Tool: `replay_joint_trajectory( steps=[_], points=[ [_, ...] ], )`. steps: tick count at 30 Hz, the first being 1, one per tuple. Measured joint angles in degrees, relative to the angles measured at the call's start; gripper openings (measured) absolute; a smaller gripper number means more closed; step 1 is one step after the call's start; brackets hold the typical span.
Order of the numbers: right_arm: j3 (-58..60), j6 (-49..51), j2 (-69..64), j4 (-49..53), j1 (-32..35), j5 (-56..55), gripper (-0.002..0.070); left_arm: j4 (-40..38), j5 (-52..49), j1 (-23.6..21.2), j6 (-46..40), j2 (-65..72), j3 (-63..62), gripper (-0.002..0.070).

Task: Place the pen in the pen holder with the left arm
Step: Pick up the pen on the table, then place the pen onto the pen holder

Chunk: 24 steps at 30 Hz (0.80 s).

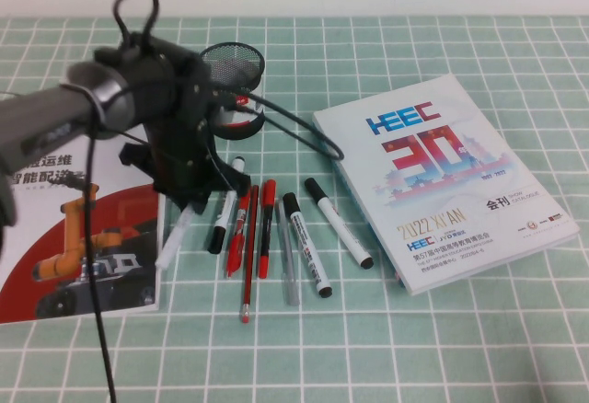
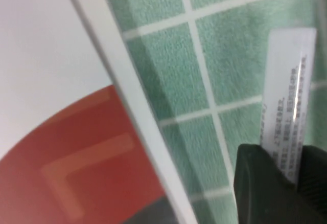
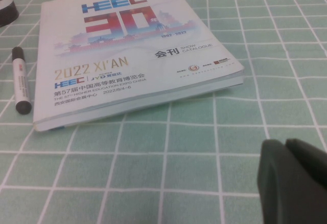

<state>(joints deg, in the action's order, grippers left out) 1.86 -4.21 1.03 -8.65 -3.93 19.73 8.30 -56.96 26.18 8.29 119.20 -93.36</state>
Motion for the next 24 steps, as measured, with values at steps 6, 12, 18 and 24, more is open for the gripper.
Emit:
replay_joint_trajectory(
  steps=[6,12,18,24],
  points=[
    [0.0,0.0,0.0,0.0,0.0,0.0,-0.002,-1.63,1.1,0.11,-1.32,-8.71,0.12,0.0106],
    [0.0,0.0,0.0,0.0,0.0,0.0,-0.002,-5.08,13.88,0.11,-4.7,-15.01,0.83,0.0106],
    [0.0,0.0,0.0,0.0,0.0,0.0,-0.002,-5.53,40.15,-0.85,-5.94,-16.12,4.93,0.0106],
    [0.0,0.0,0.0,0.0,0.0,0.0,-0.002,-5.53,61.98,-3.19,-3.72,-13.7,8.38,0.0106]
  ],
)
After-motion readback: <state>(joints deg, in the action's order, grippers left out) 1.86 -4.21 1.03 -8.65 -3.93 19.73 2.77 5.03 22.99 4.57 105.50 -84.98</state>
